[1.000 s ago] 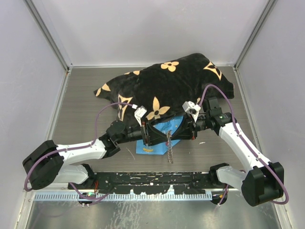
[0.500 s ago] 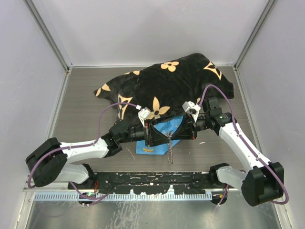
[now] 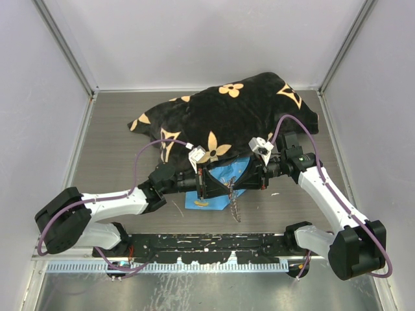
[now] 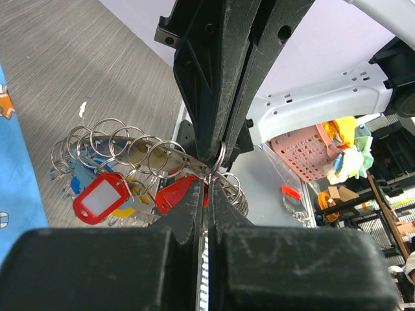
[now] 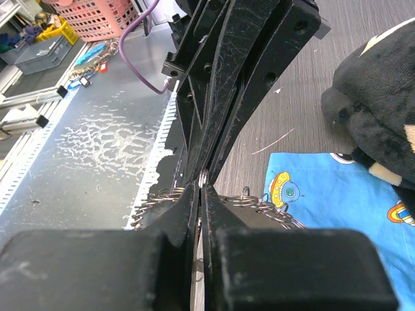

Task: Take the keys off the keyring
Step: Remove the key from the keyring.

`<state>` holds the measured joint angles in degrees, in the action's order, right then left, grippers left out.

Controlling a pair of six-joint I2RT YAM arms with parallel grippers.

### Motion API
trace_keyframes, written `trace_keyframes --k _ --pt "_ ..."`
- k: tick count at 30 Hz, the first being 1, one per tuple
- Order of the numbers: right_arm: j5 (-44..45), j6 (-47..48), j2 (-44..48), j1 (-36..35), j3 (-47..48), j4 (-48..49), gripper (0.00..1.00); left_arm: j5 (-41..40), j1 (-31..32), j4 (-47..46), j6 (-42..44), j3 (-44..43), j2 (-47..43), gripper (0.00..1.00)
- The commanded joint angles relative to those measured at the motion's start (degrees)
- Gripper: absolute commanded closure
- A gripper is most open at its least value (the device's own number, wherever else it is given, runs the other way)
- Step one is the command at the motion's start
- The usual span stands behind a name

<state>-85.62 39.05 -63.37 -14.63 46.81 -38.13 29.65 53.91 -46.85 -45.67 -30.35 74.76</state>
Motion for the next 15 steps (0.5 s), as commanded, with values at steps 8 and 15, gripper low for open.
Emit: trace_keyframes --k 8,15 --pt "-3.8 -0.7 1.6 0.0 0.4 1.8 0.99 1.9 0.5 0.8 0.6 -2.2 0.2 1.0" --pt "-3.7 -0.9 1.7 0.0 0.2 2.3 0.99 3.2 1.1 1.1 0.6 -3.0 2.2 1.0"
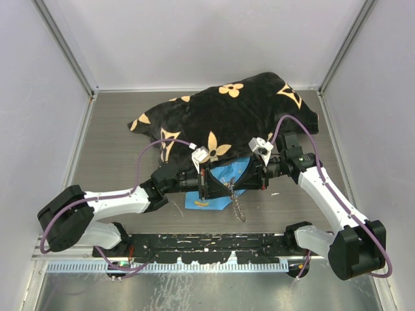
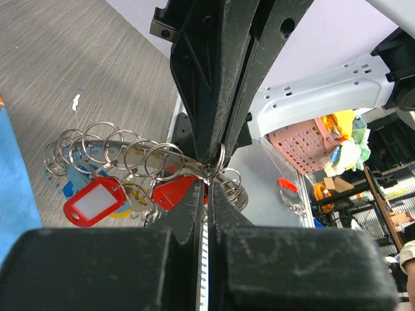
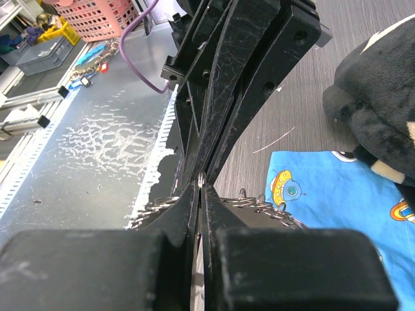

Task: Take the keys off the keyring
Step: Remove the key from the keyring.

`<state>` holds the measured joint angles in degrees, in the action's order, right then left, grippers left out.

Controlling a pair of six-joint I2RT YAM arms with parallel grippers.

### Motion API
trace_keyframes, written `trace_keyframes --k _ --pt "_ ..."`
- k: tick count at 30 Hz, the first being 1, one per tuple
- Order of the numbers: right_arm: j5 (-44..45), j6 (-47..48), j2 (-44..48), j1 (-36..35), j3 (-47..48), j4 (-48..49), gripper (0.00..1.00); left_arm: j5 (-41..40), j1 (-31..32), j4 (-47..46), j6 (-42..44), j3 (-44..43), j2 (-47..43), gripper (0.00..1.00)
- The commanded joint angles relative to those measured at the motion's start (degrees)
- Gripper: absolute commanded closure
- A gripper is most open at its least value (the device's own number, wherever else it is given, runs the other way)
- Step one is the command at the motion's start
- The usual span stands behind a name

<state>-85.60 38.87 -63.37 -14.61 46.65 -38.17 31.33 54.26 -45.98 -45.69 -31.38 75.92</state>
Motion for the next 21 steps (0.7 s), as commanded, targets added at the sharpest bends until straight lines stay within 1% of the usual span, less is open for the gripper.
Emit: trace_keyframes --k 1,7,13,21 --pt "-3.7 -0.8 1.7 0.0 0.3 2.4 0.99 1.5 0.7 0.3 0.6 -1.9 1.1 1.0" --pt "-3.7 -1.1 1.6 0.0 0.1 2.7 0.99 1.1 0.7 0.4 1.1 -1.5 0.2 0.98" --pt "-3.7 -1.3 1.8 0.0 -0.1 3.0 0.99 -1.4 0.7 -0.2 2.2 -0.5 -2.6 0.83" --pt "-3.9 -1.6 1.9 0.0 -0.2 3.3 0.99 -6.3 0.7 -2.4 7.2 2.6 -9.5 0.69"
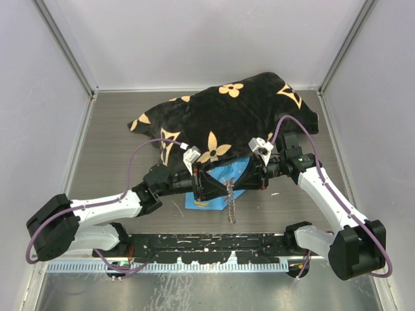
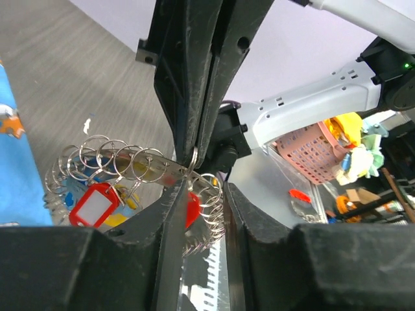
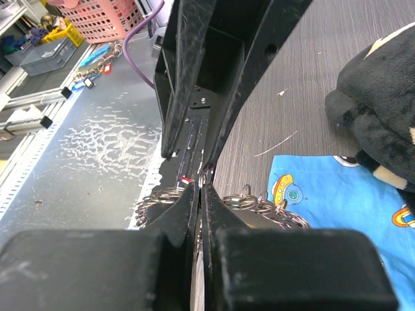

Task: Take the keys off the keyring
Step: Remove the key from the keyring.

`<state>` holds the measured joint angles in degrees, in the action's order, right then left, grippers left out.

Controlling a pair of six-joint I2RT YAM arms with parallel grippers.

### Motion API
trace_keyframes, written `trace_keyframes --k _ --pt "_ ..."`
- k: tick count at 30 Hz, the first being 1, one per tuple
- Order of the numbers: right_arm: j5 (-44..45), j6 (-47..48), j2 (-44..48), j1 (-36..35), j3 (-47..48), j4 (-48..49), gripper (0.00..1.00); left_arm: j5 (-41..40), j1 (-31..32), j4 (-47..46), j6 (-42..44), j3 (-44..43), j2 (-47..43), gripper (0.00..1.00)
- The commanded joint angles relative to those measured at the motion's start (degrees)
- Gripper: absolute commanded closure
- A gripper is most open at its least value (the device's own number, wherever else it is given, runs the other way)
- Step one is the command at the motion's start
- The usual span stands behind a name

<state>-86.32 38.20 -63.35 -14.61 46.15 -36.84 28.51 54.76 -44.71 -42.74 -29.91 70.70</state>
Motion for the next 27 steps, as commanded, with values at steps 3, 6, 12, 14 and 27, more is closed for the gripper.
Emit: trace_keyframes --k 3,6,12,14,27 --pt "-3.2 -1.0 1.8 0.0 0.4 1.9 0.99 -4.9 0.2 -4.8 6.7 2.2 -6.2 0.62" --pt "-3.3 -1.0 1.8 0.0 0.4 1.9 0.99 -5.1 0.2 -5.3 8.1 2.3 -6.9 0.57" --pt "-3.4 -1.0 1.6 0.0 0.4 2.0 0.99 -4.1 0.2 -7.0 8.2 0.8 -4.1 0.56" --pt "-3.4 -1.0 1.7 0.0 0.4 1.9 0.99 -3.8 0.3 -7.5 7.7 0.1 -2.8 0.56" --pt "-3.4 -1.1 1.5 -0.1 0.3 2.1 0.99 -2.8 1.3 -8.8 5.9 -2.3 1.6 0.66"
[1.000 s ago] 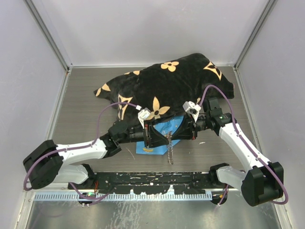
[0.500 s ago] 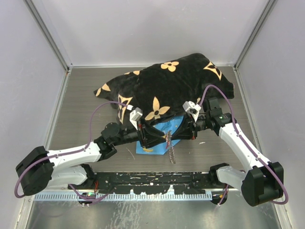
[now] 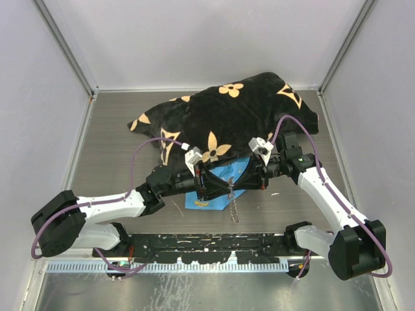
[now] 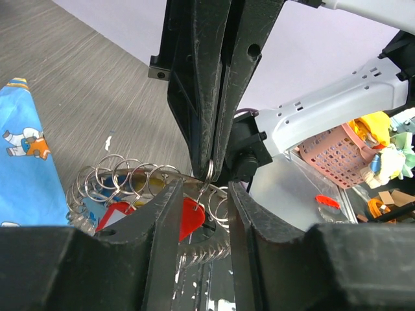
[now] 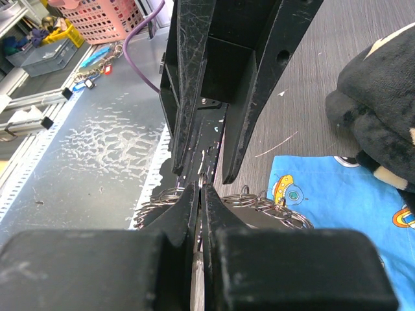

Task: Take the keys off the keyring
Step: Remove the key from the keyring.

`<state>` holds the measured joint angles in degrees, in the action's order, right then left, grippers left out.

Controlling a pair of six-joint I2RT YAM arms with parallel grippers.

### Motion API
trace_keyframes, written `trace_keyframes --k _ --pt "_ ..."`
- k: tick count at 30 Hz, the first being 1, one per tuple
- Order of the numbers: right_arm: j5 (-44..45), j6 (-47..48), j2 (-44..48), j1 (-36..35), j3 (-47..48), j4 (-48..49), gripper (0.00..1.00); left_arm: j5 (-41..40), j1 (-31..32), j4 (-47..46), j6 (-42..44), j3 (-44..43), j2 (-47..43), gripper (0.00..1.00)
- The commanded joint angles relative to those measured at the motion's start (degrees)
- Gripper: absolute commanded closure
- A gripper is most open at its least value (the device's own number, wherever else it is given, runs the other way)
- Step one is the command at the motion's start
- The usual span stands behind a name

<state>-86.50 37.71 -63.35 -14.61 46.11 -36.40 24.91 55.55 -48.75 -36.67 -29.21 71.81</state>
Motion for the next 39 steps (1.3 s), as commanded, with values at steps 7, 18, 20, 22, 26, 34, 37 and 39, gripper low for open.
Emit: trace_keyframes --k 7,18,20,22,26,34,37,39 --pt "-3.2 -0.6 1.6 0.0 0.3 1.7 0.99 1.1 0.6 -4.7 -0.8 -3.8 3.3 0.74" --pt "-3.2 -0.8 1.7 0.0 0.2 1.7 0.99 1.7 0.7 -4.5 -1.0 -3.9 3.3 0.95" --pt "-3.2 -0.8 1.7 -0.1 0.2 1.8 0.99 1.6 0.6 -4.1 -1.1 -4.0 3.3 1.0" --pt "-3.2 -0.9 1.8 0.0 0.2 1.8 0.99 1.4 0.6 -3.3 -1.0 -4.2 3.0 1.0" --pt "-2.6 -0.9 1.9 -0.1 0.1 1.8 0.95 1.1 0.6 1.4 -0.1 -4.9 1.5 1.0" --pt "0.9 1.1 1.9 0.0 2.1 -1.4 0.69 4.9 0.3 23.4 6.5 -10.9 -3.5 1.0" --pt "2.0 4.9 1.9 0.0 4.0 -5.7 0.58 9.0 -0.7 34.8 8.8 -15.3 -3.8 1.0" --pt "2.0 6.3 1.9 0.0 4.7 -7.2 0.52 12.2 -1.4 42.2 10.3 -18.6 -3.1 1.0"
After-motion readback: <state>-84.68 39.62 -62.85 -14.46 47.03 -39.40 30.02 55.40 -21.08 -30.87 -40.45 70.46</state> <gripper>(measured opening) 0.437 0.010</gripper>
